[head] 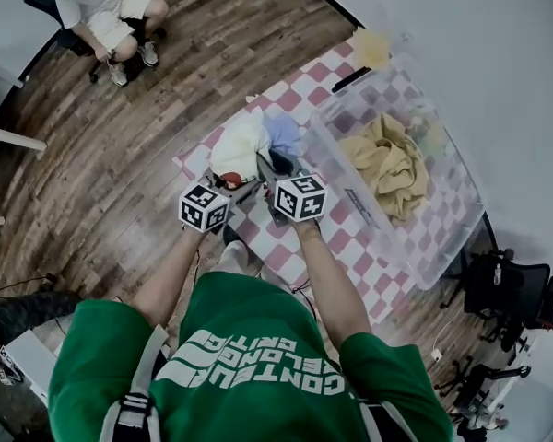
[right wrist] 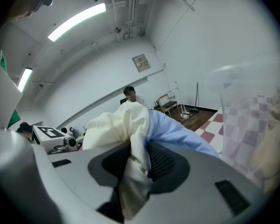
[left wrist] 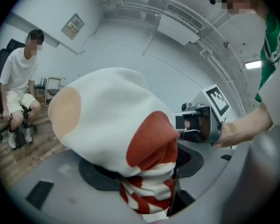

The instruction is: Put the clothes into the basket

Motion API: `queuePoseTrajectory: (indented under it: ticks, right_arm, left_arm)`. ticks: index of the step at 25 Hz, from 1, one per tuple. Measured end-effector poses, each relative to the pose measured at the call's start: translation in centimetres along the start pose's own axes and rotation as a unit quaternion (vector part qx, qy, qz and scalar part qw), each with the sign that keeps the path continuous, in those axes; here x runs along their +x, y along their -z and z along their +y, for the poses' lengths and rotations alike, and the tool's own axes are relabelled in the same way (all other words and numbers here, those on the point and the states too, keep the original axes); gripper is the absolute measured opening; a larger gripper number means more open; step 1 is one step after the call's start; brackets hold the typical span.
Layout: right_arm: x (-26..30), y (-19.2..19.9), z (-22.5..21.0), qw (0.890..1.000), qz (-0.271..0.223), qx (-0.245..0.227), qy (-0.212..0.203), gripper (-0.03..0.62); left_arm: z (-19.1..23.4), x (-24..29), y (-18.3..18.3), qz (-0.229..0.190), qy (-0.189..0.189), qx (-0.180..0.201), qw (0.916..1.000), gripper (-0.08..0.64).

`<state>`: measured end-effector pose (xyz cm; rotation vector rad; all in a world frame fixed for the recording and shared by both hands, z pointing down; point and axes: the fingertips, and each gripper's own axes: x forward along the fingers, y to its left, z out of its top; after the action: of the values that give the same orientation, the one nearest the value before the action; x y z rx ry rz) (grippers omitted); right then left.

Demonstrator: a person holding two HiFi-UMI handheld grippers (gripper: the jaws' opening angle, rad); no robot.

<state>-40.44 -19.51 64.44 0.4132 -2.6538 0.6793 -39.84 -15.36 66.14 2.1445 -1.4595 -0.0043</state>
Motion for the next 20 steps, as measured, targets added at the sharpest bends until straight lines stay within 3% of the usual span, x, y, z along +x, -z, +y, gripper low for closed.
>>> queuePoseTrajectory:
  ticks: [9,20]
  right_arm:
    - [-2.8,-10.2,3.8,0.993,-0.094,-0.063,-0.021,0.107]
    - [-8.7,-22.8,7.2,0.966,-0.212,-0.145,-0.029,0.107]
  left_arm:
    - [-2.1,-2.0,-10.1,-0.072,-0.010,0.094,0.9929,0.279]
    - [-7.0,-3.1,-22.7,-0.150,-0.016,0.210,0.9661,0.278]
